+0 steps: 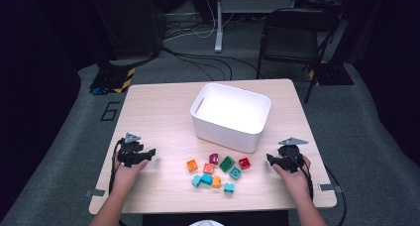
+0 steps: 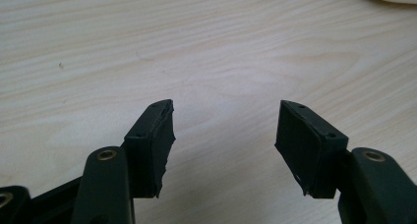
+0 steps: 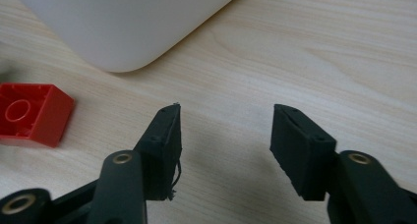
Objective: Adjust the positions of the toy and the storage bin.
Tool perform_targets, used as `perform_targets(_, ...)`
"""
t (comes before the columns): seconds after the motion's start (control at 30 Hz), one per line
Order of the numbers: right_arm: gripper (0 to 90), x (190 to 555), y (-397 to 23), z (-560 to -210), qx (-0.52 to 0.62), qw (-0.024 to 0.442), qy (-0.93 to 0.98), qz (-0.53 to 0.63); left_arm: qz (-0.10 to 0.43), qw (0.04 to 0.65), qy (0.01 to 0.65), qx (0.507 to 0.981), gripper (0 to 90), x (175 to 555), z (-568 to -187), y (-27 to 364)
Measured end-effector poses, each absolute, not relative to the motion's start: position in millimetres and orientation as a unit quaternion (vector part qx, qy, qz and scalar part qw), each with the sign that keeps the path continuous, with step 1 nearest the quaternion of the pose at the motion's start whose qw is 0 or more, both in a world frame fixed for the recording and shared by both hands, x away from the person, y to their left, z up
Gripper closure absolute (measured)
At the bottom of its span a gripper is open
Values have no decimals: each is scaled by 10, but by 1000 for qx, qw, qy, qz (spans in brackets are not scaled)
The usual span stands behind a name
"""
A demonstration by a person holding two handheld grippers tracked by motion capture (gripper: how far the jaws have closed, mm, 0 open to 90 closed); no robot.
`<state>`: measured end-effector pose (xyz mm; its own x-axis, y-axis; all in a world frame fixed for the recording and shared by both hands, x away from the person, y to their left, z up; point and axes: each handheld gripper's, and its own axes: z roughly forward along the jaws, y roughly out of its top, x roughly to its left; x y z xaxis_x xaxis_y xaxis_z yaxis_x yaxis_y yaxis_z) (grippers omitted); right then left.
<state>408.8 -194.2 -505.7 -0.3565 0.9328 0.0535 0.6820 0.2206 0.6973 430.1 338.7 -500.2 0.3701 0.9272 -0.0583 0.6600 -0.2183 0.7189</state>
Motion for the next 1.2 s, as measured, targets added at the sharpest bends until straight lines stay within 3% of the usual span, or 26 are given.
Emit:
perform_targets(0.27,449,4042,-1938,-4863,533,224,749,324,191,352,507,763,405,4415,-4825,3254)
perform_targets(0.73,453,4068,-1843,-4635,530,216,745,343,163,378,473,779,466,4639,-4441,2976)
perform_targets(1.2,452,4142,-1682,-4205,506,227,749,363,159,409,438,784,461,4898,-4012,2653)
